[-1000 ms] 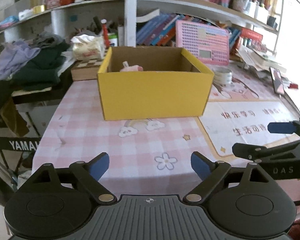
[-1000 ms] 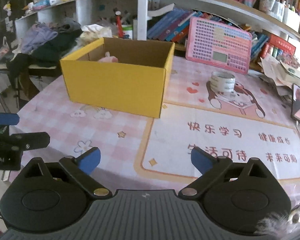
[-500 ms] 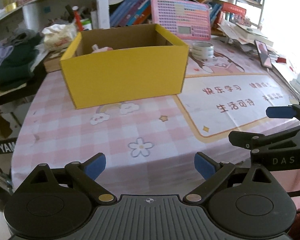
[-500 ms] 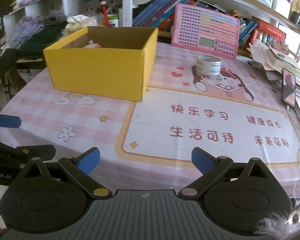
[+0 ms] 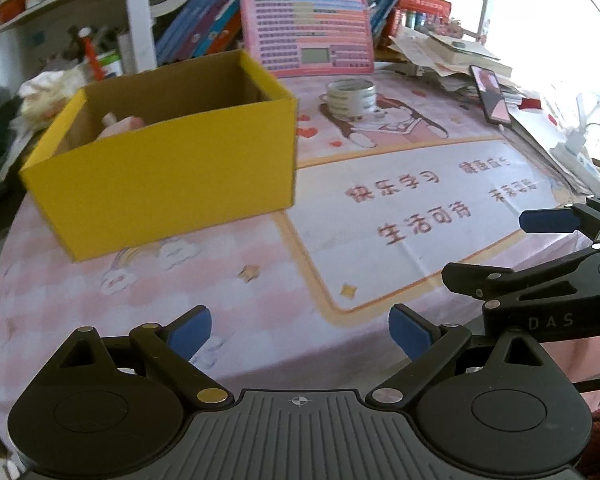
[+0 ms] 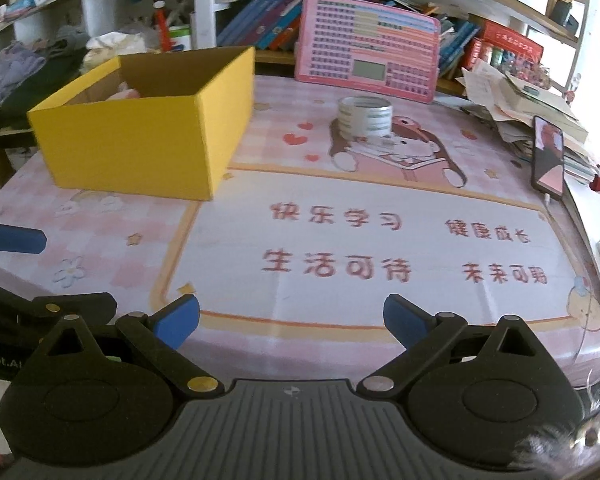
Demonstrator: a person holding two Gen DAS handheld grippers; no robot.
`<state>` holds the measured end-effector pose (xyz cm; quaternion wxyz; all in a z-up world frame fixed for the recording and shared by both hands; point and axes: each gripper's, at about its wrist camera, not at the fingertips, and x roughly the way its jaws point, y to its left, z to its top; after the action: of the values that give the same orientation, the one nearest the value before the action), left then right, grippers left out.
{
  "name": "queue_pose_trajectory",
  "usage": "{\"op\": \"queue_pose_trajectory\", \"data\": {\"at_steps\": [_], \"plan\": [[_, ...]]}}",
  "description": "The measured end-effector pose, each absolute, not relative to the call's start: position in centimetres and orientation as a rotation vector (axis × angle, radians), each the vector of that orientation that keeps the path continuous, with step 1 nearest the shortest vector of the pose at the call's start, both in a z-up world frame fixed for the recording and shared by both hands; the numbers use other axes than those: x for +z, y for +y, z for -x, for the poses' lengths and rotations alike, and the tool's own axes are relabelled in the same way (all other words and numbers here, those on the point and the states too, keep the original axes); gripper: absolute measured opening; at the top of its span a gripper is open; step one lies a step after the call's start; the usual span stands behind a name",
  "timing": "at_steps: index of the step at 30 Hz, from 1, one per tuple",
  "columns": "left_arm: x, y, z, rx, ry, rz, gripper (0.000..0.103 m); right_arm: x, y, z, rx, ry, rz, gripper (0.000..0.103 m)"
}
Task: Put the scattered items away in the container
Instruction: 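Move both open tools toward the tape roll on the table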
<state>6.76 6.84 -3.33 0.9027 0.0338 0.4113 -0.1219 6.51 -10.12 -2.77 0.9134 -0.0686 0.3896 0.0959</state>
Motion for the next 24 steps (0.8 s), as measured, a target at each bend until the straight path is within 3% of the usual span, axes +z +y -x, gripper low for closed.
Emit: {"op": "queue_pose_trajectory", "data": {"at_steps": [24], "plan": [[-3.0, -7.1, -20.7, -0.281, 0.829, -0.089, 0.097, -3.3, -23.8, -19.7, 0.147, 0.82, 0.092, 0.1]]}}
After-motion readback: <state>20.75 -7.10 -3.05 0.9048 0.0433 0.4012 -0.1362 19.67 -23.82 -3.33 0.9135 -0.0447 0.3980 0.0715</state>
